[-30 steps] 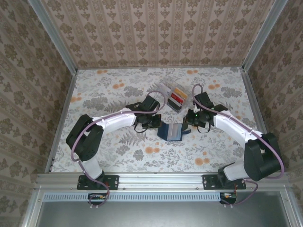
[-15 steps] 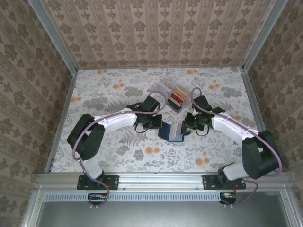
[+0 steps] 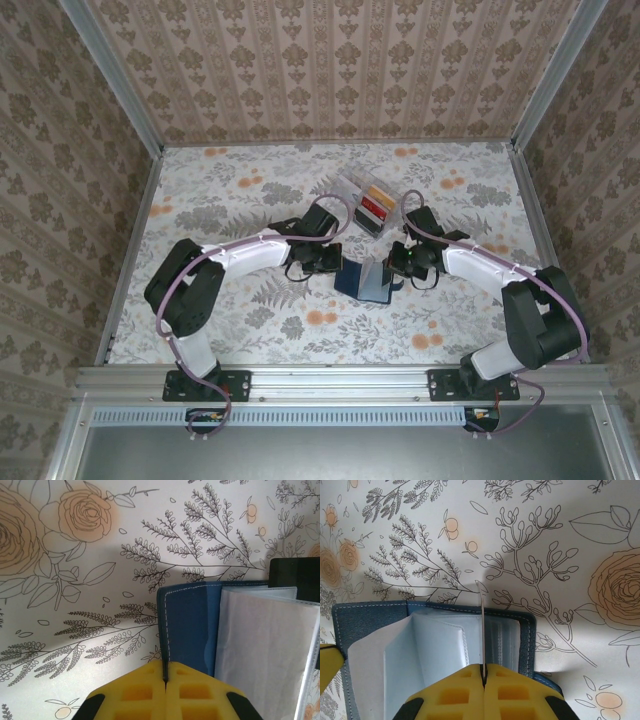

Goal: Put the credit cards into the card holder

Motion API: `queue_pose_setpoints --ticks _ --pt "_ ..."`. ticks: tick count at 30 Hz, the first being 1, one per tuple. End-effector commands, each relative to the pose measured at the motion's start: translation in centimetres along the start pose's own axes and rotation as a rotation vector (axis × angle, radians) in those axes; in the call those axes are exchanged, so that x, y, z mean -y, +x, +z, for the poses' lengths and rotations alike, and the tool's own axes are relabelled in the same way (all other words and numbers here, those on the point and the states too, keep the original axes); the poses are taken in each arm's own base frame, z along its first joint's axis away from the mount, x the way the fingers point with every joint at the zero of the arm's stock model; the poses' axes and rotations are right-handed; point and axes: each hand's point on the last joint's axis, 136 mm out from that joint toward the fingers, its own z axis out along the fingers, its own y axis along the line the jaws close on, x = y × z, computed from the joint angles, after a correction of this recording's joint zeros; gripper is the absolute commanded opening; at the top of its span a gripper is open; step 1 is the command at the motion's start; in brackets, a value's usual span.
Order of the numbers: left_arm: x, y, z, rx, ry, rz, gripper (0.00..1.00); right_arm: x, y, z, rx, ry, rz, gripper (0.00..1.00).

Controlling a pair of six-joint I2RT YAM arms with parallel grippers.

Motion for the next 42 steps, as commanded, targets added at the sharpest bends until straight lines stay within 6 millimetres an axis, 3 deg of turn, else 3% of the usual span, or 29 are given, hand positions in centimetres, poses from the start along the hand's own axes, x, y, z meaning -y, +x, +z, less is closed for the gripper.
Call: queue_pose_setpoints --ticks 1,10,18,26,31,38,42 --pt "-0.6 0.9 1.1 -0.035 0.003 -0.035 0.00 -0.3 0.5 0.3 -0.027 -0.011 0.006 0.00" --pt "-0.3 1.1 1.8 -0.042 0.026 -0.057 0.00 -4.1 0.4 -0.4 -0.028 -0.134 -0.045 0.00" --pt "-0.5 1.2 2.1 -0.036 0.034 -0.080 0.00 -5.9 0.9 0.6 -0.064 -0.166 -0.074 0.00" --pt "-0.9 1.3 2.2 -0.027 0.017 -0.089 0.00 -6.8 1.5 1.5 -0.092 -0.220 -0.056 0.00" --pt "-1.2 1.3 2.2 -0.024 0.008 -0.093 0.00 -5.6 1.7 2.1 -0.094 -0.162 -0.037 0.00" --pt "-1.6 1.0 0.8 0.028 -0.023 -0.082 0.37 -5.2 2.0 2.6 -0.111 -0.152 -0.037 0.00" --pt "-1.1 0.7 0.3 0.048 -0.012 -0.057 0.44 -5.7 1.7 2.2 -0.102 -0.167 -0.048 0.00"
